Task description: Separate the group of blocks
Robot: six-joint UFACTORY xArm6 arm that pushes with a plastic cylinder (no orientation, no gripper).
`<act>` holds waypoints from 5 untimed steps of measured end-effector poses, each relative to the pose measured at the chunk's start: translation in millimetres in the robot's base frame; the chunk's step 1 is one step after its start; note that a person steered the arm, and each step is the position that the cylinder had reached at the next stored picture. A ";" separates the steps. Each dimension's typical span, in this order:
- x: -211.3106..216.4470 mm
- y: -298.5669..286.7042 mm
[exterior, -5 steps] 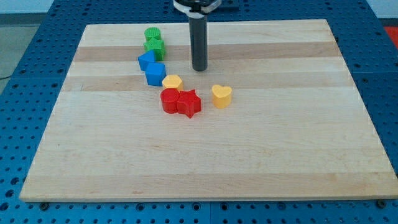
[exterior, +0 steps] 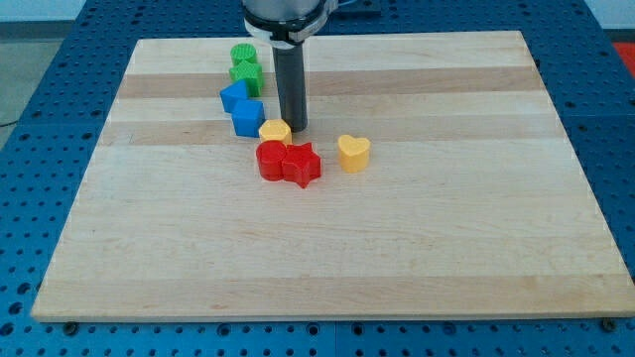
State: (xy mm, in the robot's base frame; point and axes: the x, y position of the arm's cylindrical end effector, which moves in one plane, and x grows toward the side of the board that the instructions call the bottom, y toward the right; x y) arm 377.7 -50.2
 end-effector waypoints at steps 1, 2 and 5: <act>5.0 -7.4; 19.8 -8.9; 81.7 -28.8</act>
State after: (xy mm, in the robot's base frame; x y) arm 459.4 -79.0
